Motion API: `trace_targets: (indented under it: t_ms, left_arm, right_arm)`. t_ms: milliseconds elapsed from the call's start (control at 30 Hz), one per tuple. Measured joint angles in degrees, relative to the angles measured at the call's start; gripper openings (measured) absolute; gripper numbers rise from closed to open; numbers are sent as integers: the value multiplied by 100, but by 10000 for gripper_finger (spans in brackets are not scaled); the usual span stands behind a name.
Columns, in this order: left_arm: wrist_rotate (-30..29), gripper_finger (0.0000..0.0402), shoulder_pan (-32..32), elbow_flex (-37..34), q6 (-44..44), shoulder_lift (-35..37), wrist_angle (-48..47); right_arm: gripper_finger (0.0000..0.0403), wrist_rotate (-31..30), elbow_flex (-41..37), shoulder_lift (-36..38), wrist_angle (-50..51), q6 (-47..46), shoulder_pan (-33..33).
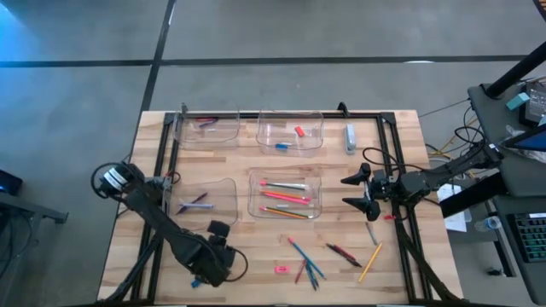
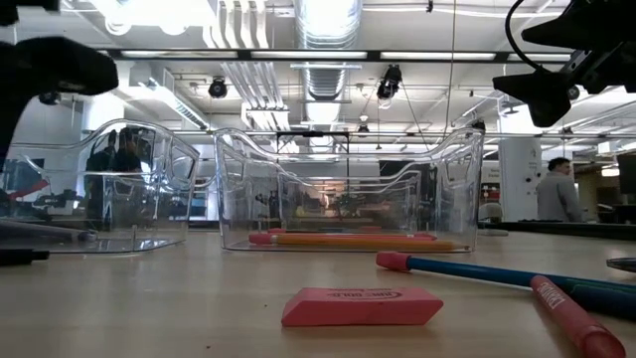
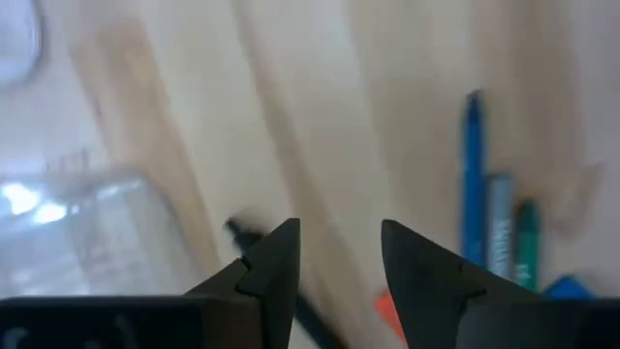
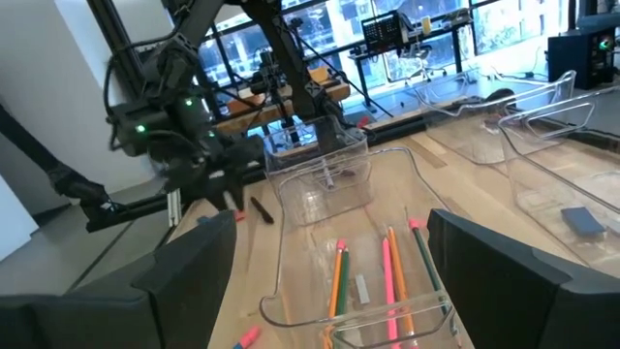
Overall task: Sort crayons/erasers/pens/pencils in bins
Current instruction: Put the left black pen into the bottom left transparent bin
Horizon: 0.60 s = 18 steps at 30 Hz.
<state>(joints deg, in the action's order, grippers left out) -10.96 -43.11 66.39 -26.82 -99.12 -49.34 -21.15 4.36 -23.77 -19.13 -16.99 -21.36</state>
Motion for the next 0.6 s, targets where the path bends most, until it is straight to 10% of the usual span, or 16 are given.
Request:
trace_targets:
  t_ms: [600]
  left_arm:
    - [-15,131,15,-754,-452,352,-392]
  right_arm:
    - [325,0,-2,-2,1,-1,2]
